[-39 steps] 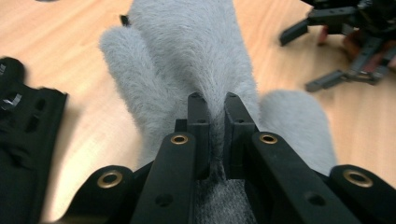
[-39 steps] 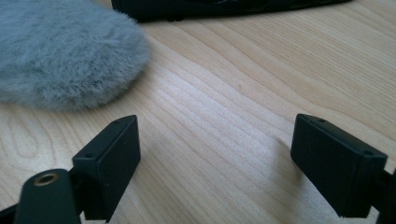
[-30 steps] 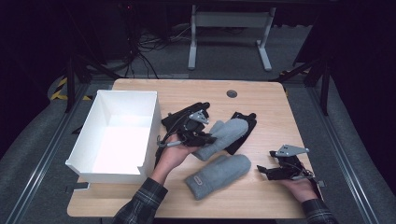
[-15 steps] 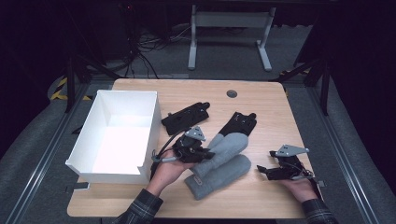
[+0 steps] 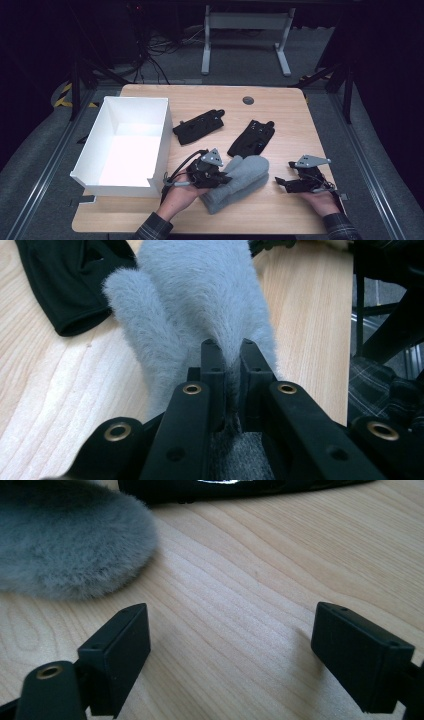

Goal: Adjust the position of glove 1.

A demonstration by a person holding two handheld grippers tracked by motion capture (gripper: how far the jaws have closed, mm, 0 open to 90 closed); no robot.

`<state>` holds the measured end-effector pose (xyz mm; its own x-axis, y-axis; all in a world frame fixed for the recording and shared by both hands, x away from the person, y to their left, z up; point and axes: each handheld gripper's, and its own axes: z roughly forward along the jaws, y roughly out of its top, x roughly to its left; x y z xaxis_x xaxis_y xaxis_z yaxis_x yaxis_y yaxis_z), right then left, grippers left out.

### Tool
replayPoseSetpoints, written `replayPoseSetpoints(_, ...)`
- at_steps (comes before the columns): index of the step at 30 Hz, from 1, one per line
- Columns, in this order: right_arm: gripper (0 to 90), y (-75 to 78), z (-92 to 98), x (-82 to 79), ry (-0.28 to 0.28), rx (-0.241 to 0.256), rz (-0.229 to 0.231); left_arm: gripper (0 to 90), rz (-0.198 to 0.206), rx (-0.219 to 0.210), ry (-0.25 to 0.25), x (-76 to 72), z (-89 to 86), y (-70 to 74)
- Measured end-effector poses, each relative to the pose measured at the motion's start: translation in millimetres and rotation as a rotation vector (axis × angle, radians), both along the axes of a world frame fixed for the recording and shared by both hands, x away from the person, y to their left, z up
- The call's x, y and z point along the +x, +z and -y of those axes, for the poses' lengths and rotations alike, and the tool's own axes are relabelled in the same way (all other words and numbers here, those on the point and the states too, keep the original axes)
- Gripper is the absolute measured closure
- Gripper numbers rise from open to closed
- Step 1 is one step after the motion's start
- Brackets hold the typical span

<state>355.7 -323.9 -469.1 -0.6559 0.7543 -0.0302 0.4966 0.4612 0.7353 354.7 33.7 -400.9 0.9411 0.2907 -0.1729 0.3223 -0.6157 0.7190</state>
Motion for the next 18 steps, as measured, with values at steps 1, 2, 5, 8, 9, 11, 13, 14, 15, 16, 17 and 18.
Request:
replayPoseSetpoints(1, 16.5, 0.0, 0.0, 0.1, 0.000, 0.000, 0.001, 84.6, 0.000, 0.000, 0.000, 0.0, 0.0, 0.0)
replayPoseSetpoints(2, 16.5, 0.0, 0.0, 0.1, 0.000, 0.000, 0.000, 84.6, 0.002, 0.008, -0.009, -0.6, 3.5, -2.8)
replayPoseSetpoints(5, 16.5, 0.0, 0.0, 0.1, 0.000, 0.000, 0.000, 84.5, -0.009, 0.028, -0.020, -1.3, 8.2, -8.2)
replayPoseSetpoints(8, 16.5, 0.0, 0.0, 0.0, -0.001, 0.000, 0.000, 84.4, -0.005, 0.049, -0.026, -2.5, 10.6, -10.6)
replayPoseSetpoints(9, 16.5, 0.0, 0.0, 0.1, 0.000, 0.000, 0.001, 84.1, -0.003, 0.053, -0.028, -3.1, 11.3, -11.4)
replayPoseSetpoints(11, 16.5, 0.0, 0.0, 0.1, 0.000, 0.000, 0.001, 81.9, -0.001, 0.058, -0.038, -3.0, 12.4, -13.4)
replayPoseSetpoints(13, 16.5, 0.0, 0.0, 0.1, 0.000, 0.000, 0.000, 77.3, -0.004, 0.059, -0.038, -3.0, 12.7, -13.8)
replayPoseSetpoints(14, 16.5, 0.0, 0.0, 0.0, 0.000, 0.000, 0.000, 72.7, -0.002, 0.057, -0.037, -3.2, 12.9, -13.7)
replayPoseSetpoints(15, 16.5, 0.0, 0.0, 0.1, 0.000, 0.000, 0.001, 69.2, 0.004, 0.055, -0.035, -3.3, 12.8, -13.3)
replayPoseSetpoints(16, 16.5, 0.0, 0.0, 0.0, 0.000, 0.000, 0.000, 64.3, 0.000, 0.046, -0.032, -2.9, 12.2, -12.3)
replayPoseSetpoints(17, 16.5, 0.0, 0.0, 0.1, 0.000, 0.000, 0.000, 57.3, 0.000, 0.042, -0.029, -2.7, 11.3, -11.1)
replayPoseSetpoints(18, 16.5, 0.0, 0.0, 0.1, 0.000, 0.000, 0.000, 53.1, 0.000, 0.035, -0.022, -2.5, 10.2, -9.8)
